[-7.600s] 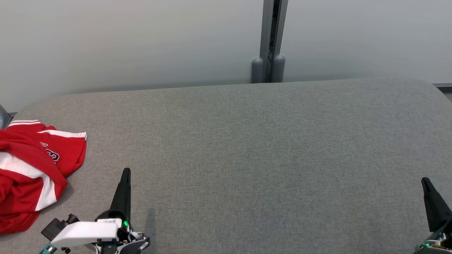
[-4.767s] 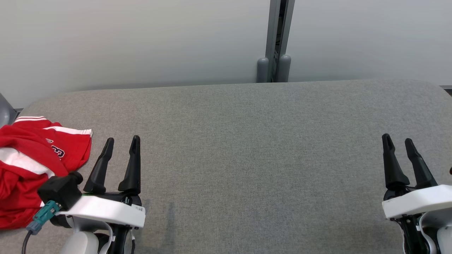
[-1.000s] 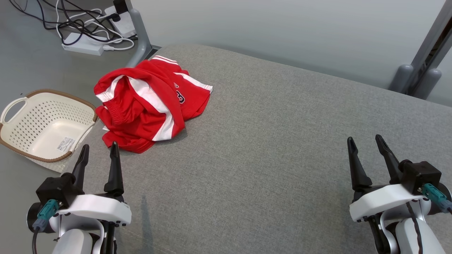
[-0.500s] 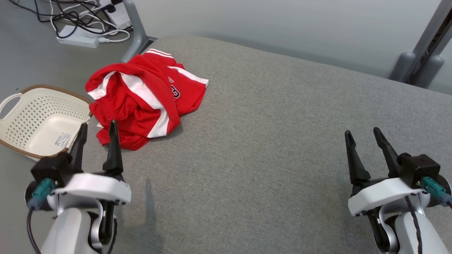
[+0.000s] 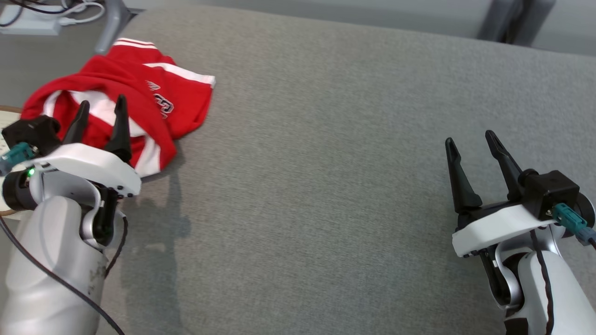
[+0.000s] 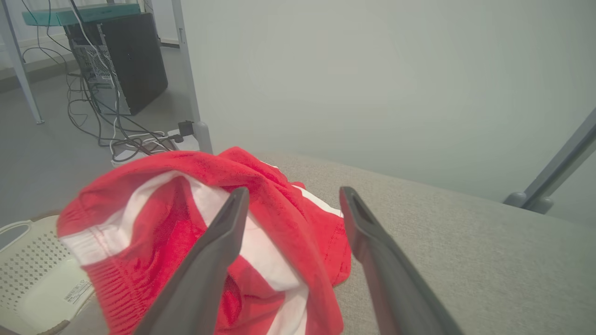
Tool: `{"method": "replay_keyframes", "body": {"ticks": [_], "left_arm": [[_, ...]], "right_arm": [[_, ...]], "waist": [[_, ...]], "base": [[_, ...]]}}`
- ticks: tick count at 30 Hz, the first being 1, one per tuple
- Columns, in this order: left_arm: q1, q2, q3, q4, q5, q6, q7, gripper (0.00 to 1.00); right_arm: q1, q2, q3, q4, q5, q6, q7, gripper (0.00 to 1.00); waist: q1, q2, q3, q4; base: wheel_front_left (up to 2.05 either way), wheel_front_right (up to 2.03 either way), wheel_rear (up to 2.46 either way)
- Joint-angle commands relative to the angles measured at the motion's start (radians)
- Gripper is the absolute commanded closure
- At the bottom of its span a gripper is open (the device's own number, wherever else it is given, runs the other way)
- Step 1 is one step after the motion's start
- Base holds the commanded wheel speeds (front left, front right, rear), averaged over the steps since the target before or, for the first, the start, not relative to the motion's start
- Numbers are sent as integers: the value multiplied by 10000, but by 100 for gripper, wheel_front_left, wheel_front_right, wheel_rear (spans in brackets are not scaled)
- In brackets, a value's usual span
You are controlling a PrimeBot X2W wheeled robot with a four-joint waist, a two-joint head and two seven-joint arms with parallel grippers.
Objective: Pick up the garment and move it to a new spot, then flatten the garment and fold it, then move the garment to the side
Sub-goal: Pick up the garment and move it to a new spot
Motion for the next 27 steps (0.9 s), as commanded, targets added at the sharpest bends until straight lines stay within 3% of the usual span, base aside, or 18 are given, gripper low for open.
{"method": "replay_keyframes", "body": {"ticks": [1, 6, 13, 14, 15, 16, 27], "left_arm": [[-534, 157, 45, 764, -158, -173, 217, 0], [-1474, 405, 79, 2670, -415, -534, 723, 0], [-2426, 550, 126, 4582, -698, -697, 1396, 0], [-2535, 592, 104, 4765, -703, -724, 1466, 53], [-2648, 641, 95, 4925, -715, -764, 1489, 91], [-2724, 699, 54, 5044, -659, -773, 1441, 100], [-2580, 715, -54, 4977, -307, -460, -847, 100]], "right_arm": [[-191, -84, -4, -112, -69, 18, 59, 0], [-440, -45, 126, -205, -102, 18, 54, 0], [-648, 14, 115, -187, -129, 17, -49, 0], [-649, 25, 99, -171, -133, 18, -59, 0], [-658, 34, 105, -152, -142, 18, -73, 0], [-667, 43, 108, -132, -147, 18, -99, 0], [-371, 142, -74, 152, 58, 17, -395, 0]], "waist": [[0, 0, 675, -636], [0, 0, 1179, -1126], [0, 0, 1564, -1405], [0, 0, 1594, -1415], [0, 0, 1620, -1426], [0, 0, 1631, -1438], [0, 0, 867, -1545]], "base": [[0, 0, 0], [0, 0, 0], [0, 0, 0], [0, 0, 0], [0, 0, 0], [0, 0, 0], [0, 0, 0]]}}
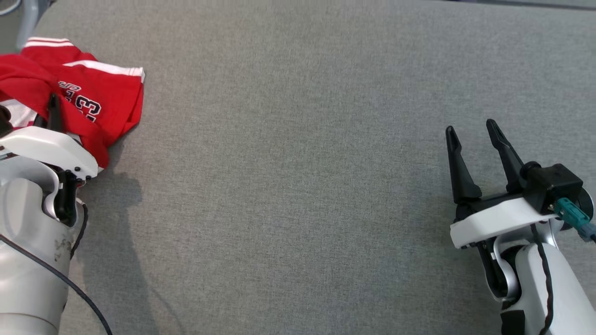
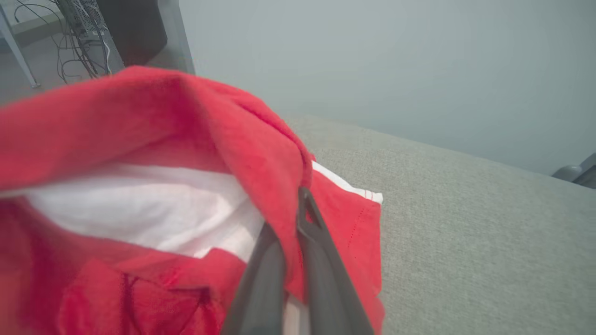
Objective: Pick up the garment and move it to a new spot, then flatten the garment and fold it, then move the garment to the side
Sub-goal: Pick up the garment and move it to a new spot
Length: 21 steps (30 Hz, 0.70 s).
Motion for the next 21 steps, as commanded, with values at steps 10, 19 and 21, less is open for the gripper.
{"method": "replay_keyframes", "body": {"ticks": [10, 19, 21], "left_arm": [[1972, -300, -258, -3543, 509, 692, -701, 100], [4662, -210, -922, -8946, 1170, 1801, 242, 100], [5157, -247, -1150, -9949, 1265, 1957, 587, 100]], "right_arm": [[896, 29, -275, -275, 395, 18, -155, 0], [1269, 24, -182, -419, 947, 17, -339, 0], [1304, 27, -200, -417, 1061, 17, -395, 0]], "waist": [[0, 0, -1296, -360], [0, 0, -1694, -1646], [0, 0, -1674, -1999]], "base": [[0, 0, 0], [0, 0, 0], [0, 0, 0]]}}
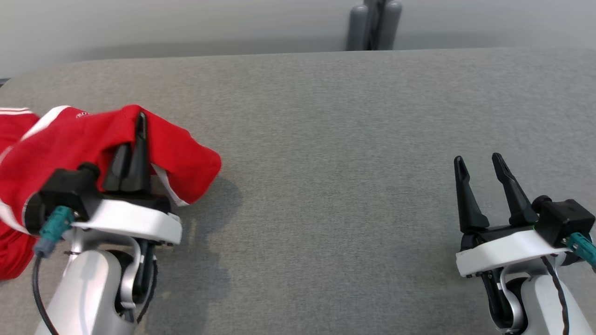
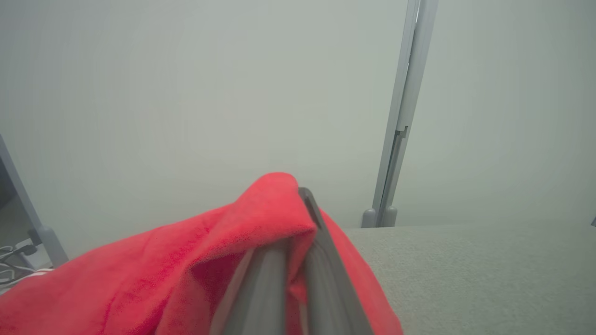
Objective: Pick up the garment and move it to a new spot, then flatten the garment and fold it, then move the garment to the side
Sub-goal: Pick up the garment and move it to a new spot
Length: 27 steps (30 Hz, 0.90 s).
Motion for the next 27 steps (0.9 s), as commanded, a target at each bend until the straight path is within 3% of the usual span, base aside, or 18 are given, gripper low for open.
{"method": "replay_keyframes", "body": {"ticks": [1, 5, 12, 19, 25, 26, 27], "left_arm": [[267, -22, -178, -588, 120, 86, 215, 100], [764, -103, -768, -1591, 259, 129, 804, 100], [388, -414, -1947, -2035, 464, -376, 1423, 100], [-153, -884, -3305, -1166, 714, -1038, 1950, 100], [-514, -1161, -3914, 343, 566, -1587, 2141, 100], [-573, -1188, -3971, 621, 569, -1643, 2200, 89], [-587, -1226, -4005, 864, 556, -1680, 2176, 42]], "right_arm": [[52, -56, -27, -14, 100, 15, -119, 0], [17, -60, 54, 104, 309, 15, -249, 0], [26, -53, 36, 260, 522, 15, -455, 0], [20, -51, 182, 507, 921, 15, -686, 0], [-125, -52, 312, 694, 1176, 15, -857, 0], [-152, -51, 306, 728, 1200, 15, -888, 0], [-177, -51, 318, 775, 1215, 15, -913, 0]], "waist": [[0, 0, -32, -677], [0, 0, 59, -1528], [0, 0, 285, -2702], [0, 0, 746, -3693], [0, 0, 1172, -3908], [0, 0, 1225, -3875], [0, 0, 1256, -3831]], "base": [[0, 0, 0], [0, 0, 0], [0, 0, 0], [0, 0, 0], [0, 0, 0], [0, 0, 0], [0, 0, 0]]}}
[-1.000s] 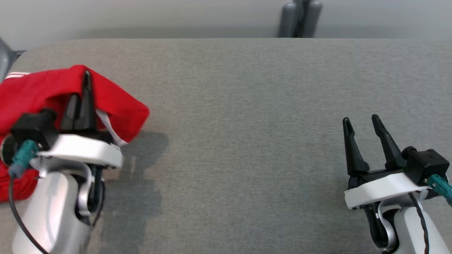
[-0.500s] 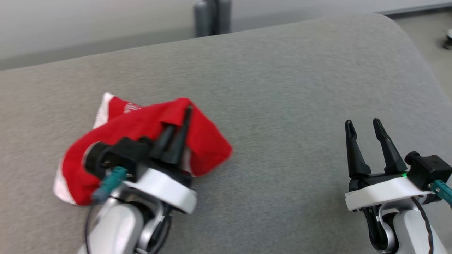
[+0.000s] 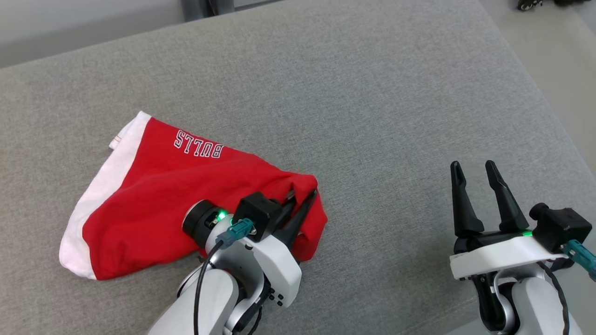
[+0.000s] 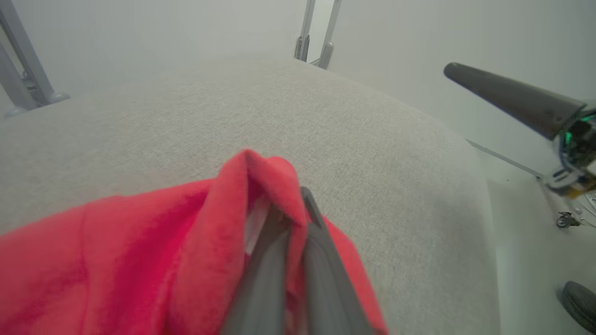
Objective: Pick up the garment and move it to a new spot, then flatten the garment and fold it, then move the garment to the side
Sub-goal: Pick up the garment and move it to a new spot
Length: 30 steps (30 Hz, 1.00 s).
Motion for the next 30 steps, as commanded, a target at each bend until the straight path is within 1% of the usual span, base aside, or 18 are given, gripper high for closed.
{"method": "replay_keyframes", "body": {"ticks": [1, 5, 10, 13, 16, 21, 26, 27, 30], "left_arm": [[-166, 27, -35, 132, 16, -98, -67, 0], [-255, -100, -282, 668, -57, -350, -260, 0], [-28, -120, -393, 631, -369, -536, -429, 0], [224, 32, -319, 365, -556, -544, -452, 0], [571, 209, -217, -40, -751, -460, -419, 0], [1219, 623, 170, -796, -965, -112, -604, 0], [1690, 922, 1031, -1502, -1193, 527, -1161, 0], [1690, 922, 1031, -1502, -1193, 527, -1161, 0], [1838, 1034, 1715, -1725, -1304, 962, -1636, 0]], "right_arm": [[-144, -40, 28, 61, 43, 15, -98, 0], [-260, -46, 52, 207, 68, 15, -131, 0], [-330, -46, -56, 326, -104, 15, -166, 0], [-306, -46, -169, 382, -238, 15, -166, 0], [-242, -46, -292, 407, -380, 15, -162, 0], [-134, -55, -502, 343, -571, 15, 5, 0], [10, -52, -726, 76, -803, 15, 189, 0], [10, -52, -726, 76, -803, 15, 189, 0], [66, -52, -854, -104, -934, 15, 321, 0]], "waist": [[0, 0, 70, 60], [0, 0, 44, 345], [0, 0, -141, 910], [0, 0, -319, 1303], [0, 0, -503, 1716], [0, 0, -816, 2265], [0, 0, -1058, 2684], [0, 0, -1058, 2684], [0, 0, -1195, 2868]], "base": [[0, 0, 0], [0, 0, 0], [0, 0, 0], [0, 0, 0], [0, 0, 0], [0, 0, 0], [0, 0, 0], [0, 0, 0], [0, 0, 0]]}}
